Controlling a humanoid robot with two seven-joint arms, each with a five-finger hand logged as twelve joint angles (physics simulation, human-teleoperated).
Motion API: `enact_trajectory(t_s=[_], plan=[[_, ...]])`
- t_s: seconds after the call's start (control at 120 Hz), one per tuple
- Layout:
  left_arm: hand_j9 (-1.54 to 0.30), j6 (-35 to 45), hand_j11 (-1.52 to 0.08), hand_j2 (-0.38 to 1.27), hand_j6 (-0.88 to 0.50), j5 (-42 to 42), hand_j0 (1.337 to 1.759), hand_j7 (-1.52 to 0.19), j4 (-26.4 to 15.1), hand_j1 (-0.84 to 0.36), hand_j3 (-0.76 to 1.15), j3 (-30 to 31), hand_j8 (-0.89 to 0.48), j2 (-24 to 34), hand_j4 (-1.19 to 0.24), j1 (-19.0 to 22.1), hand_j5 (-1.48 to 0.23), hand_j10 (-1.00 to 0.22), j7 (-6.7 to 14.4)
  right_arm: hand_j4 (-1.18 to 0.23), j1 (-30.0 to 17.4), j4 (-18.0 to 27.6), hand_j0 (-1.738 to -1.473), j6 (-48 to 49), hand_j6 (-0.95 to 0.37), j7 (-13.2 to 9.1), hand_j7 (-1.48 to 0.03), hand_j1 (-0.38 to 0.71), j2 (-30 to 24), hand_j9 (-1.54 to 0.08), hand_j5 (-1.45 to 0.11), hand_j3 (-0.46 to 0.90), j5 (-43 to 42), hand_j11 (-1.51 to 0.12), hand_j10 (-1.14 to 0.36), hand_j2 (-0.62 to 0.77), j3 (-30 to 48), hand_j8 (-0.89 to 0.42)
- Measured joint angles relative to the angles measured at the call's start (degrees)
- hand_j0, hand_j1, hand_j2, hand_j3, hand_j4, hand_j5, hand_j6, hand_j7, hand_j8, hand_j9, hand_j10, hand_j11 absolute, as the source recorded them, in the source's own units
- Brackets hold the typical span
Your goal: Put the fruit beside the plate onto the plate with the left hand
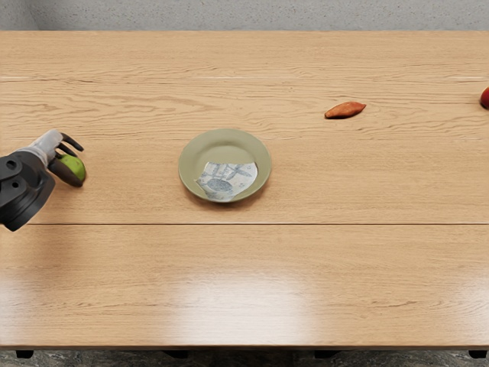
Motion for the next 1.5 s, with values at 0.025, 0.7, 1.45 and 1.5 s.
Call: enact_trajectory(t_s=[0.025,0.7,1.45,1.5], plan=[[-0.62,0.0,-0.62,0.14,-0.48,0.0,1.657,-0.62,0.0,-0.20,0.00,0.0,-0.48,0.0,-0.48,0.0,-0.62,-0.48,0.0,0.00,0.0,0.0,-1.658,0.0,0.00,0.0,0.00,-0.35,0.0,0.00,0.00,0.00,0.0,0.00,0.00,0.00,0.0,0.00],[-0.81,-2.0,-0.81,0.42,-0.58,-0.2,1.657,-0.81,-0.2,-0.28,0.00,-0.5,-0.52,-0.1,-0.62,-1.3,-0.81,-0.62,0.0,0.00,0.0,0.0,-1.658,-0.2,0.00,0.1,0.00,-0.35,0.0,0.00,0.00,0.00,0.0,0.00,0.00,0.00,0.0,0.00],[-0.90,-18.1,-0.89,0.57,-0.54,-10.2,1.657,-0.91,-0.1,-0.33,0.00,-1.4,-0.46,-6.2,-0.66,-18.9,-0.93,-0.61,0.0,0.00,0.4,0.1,-1.658,0.0,0.00,0.0,0.00,-0.35,0.0,0.00,0.00,0.00,0.0,0.00,0.00,0.00,0.0,0.00],[-0.90,-19.1,-0.89,0.56,-0.53,-10.7,1.657,-0.91,0.0,-0.34,0.00,-1.5,-0.46,-7.5,-0.66,-19.4,-0.94,-0.60,0.0,0.00,0.4,0.1,-1.658,0.0,0.00,0.0,0.00,-0.35,0.0,0.00,0.00,0.00,0.0,0.00,0.00,0.00,0.0,0.00]])
